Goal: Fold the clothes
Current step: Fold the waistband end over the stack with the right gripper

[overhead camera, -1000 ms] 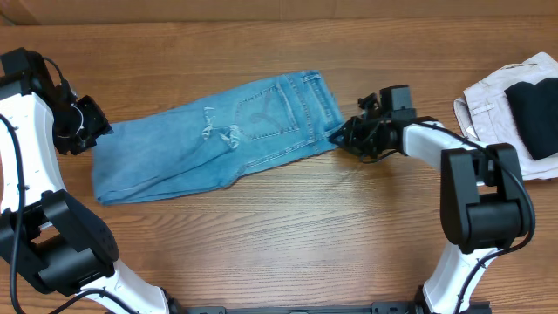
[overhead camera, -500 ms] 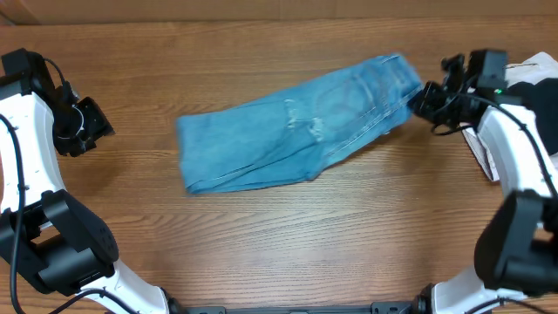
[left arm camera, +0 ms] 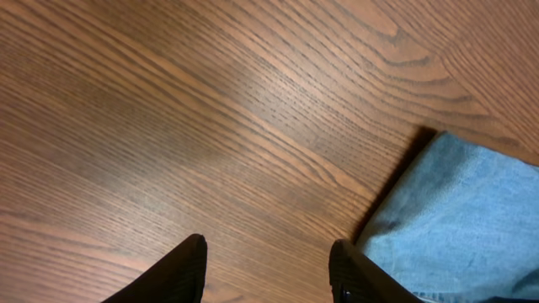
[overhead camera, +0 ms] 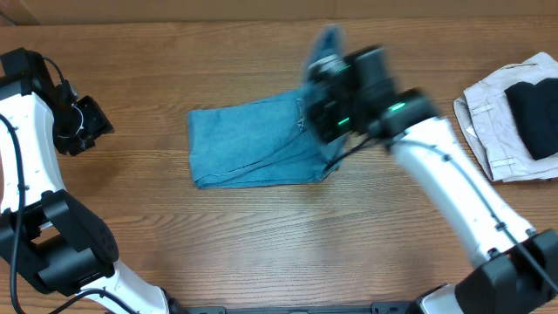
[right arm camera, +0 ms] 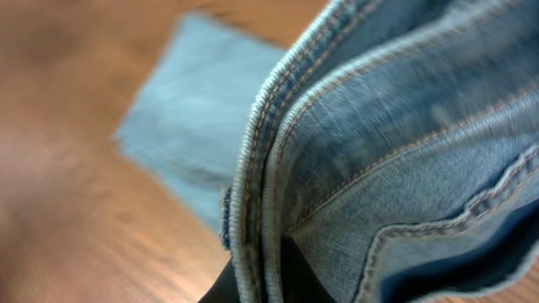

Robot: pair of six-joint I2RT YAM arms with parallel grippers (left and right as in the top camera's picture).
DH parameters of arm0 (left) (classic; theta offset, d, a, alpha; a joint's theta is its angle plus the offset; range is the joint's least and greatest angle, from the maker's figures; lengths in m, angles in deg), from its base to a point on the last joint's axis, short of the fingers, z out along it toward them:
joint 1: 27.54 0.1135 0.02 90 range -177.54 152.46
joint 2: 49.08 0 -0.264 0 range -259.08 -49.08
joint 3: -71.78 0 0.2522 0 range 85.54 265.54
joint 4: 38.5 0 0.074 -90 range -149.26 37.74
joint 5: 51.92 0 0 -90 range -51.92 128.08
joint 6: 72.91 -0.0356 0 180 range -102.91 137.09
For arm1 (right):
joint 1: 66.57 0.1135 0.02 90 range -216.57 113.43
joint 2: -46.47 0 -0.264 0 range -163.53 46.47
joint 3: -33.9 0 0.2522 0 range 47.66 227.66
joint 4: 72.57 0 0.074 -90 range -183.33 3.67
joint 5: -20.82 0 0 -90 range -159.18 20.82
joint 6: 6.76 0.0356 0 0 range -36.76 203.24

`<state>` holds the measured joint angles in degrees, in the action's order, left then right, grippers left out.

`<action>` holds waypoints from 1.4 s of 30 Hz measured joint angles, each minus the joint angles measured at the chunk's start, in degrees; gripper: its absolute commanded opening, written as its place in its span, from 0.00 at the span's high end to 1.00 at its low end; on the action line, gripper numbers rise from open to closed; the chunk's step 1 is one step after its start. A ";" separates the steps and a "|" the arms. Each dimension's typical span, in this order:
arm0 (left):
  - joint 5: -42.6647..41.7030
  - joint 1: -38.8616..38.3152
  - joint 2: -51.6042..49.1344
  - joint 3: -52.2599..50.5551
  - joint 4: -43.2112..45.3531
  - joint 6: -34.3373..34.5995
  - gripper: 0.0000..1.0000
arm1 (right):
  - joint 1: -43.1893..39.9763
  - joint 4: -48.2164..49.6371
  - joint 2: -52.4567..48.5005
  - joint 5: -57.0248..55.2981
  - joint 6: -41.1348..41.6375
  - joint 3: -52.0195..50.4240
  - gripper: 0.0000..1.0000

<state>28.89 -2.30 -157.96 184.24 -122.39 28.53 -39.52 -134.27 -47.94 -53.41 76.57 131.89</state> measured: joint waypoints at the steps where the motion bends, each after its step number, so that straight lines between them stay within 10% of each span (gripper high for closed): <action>1: 0.00 0.00 0.00 -0.17 0.31 0.00 0.48 | 3.30 0.35 -0.04 -1.22 -0.59 0.00 0.92; 13: -0.09 0.00 0.00 -7.39 6.08 0.22 0.51 | 20.00 5.86 -11.91 -4.24 -4.48 0.00 0.93; 31: -1.55 -9.20 -0.02 -8.79 10.10 0.33 0.96 | 20.65 6.86 -12.11 -11.98 -0.33 1.33 0.93; 42: -1.55 -13.49 -0.02 -17.79 19.78 0.39 0.96 | 18.78 8.98 -7.10 -16.33 2.91 1.33 0.93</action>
<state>27.34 -15.79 -157.99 166.45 -102.61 28.92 -20.75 -125.29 -55.05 -69.73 79.47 133.22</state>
